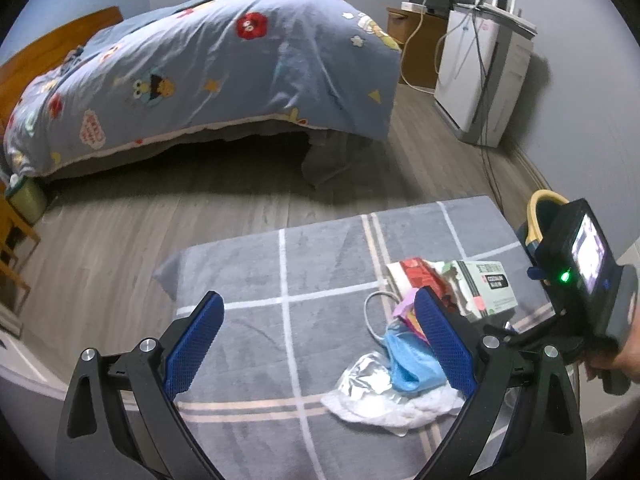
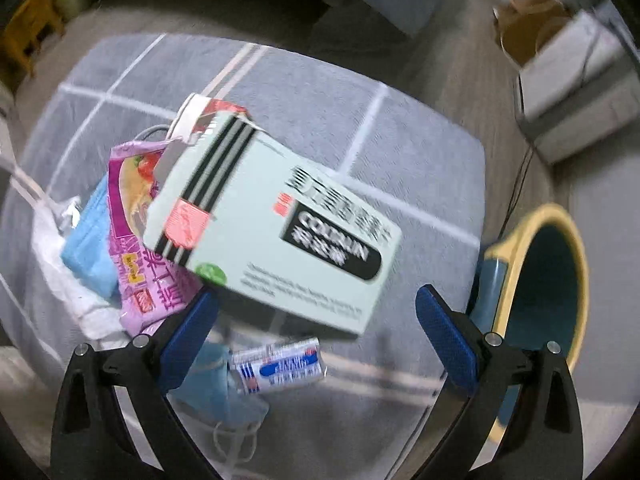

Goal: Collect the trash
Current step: 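Grasp the green-edged medicine box with the right tool, then grasp the red snack box with the left tool while the right holds the medicine box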

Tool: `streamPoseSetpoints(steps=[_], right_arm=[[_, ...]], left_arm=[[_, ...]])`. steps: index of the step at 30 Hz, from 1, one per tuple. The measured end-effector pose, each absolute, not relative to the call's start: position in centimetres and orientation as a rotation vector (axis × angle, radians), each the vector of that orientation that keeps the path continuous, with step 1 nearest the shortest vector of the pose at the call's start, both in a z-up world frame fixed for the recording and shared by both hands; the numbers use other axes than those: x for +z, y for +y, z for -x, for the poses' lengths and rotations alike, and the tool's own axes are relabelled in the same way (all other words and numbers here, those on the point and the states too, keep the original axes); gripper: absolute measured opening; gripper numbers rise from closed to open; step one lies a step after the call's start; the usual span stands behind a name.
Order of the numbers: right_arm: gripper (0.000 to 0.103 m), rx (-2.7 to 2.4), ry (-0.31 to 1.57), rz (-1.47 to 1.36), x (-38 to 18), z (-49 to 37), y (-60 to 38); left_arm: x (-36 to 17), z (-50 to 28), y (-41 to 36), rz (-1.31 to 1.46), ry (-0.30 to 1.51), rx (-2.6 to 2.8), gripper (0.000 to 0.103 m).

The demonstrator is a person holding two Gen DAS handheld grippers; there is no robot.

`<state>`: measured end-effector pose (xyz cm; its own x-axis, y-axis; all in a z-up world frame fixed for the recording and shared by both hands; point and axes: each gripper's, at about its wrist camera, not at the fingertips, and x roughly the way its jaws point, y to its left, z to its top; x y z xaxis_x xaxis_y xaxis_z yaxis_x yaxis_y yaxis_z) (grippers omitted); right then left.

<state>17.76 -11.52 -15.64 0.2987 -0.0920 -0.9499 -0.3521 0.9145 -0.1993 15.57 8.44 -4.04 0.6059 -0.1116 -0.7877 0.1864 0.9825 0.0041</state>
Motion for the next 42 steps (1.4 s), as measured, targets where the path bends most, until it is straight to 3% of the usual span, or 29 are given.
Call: streamPoseSetpoints(steps=[3,5,7,8,10,13,20,26,30,38,42], right_arm=[[0.097,0.213,1.198,0.495,-15.8,-17.7,-9.8],[0.092,0.239,1.177,0.552,-16.1,-17.7,-8.8],[0.067,0.264,1.201,0.549,-16.5,-18.0,-8.4],[0.067,0.258,1.196,0.549,-16.3,-18.1,-8.4],[0.052,0.261,1.174,0.532,-15.4,-18.6,-8.4],[0.042,0.257,1.159,0.447,-13.5,-19.9,-9.2],[0.036,0.215,1.166,0.168,-11.4,-23.1,-13.3],[0.036,0.155,1.195,0.189,-13.5,-24.9,-14.7],[0.02,0.161,1.191,0.113,-13.3,-25.1,-16.0],[0.019,0.183,1.173,0.05,-12.4,-24.7,-17.7],[0.019,0.188,1.155,0.03,-11.9,-24.2,-18.9]], left_arm=[[-4.2,-15.7,9.0,-0.081,0.915,-0.165,0.095],[-4.3,-15.7,9.4,-0.07,0.919,-0.162,0.095],[-4.3,-15.8,9.7,-0.053,0.924,-0.164,0.095],[-4.4,-15.8,9.8,-0.047,0.926,-0.164,0.095],[-4.4,-15.8,10.0,-0.037,0.928,-0.163,0.095],[-4.6,-15.9,10.2,-0.021,0.934,-0.164,0.095],[-5.7,-16.6,9.4,0.009,0.979,-0.186,0.095],[-8.4,-17.6,6.9,-0.019,1.062,-0.208,0.095],[-10.1,-17.9,4.7,-0.067,1.104,-0.233,0.095],[-13.0,-18.3,0.5,-0.067,1.195,-0.303,0.093],[-13.1,-18.6,-1.4,-0.115,1.194,-0.298,0.079]])
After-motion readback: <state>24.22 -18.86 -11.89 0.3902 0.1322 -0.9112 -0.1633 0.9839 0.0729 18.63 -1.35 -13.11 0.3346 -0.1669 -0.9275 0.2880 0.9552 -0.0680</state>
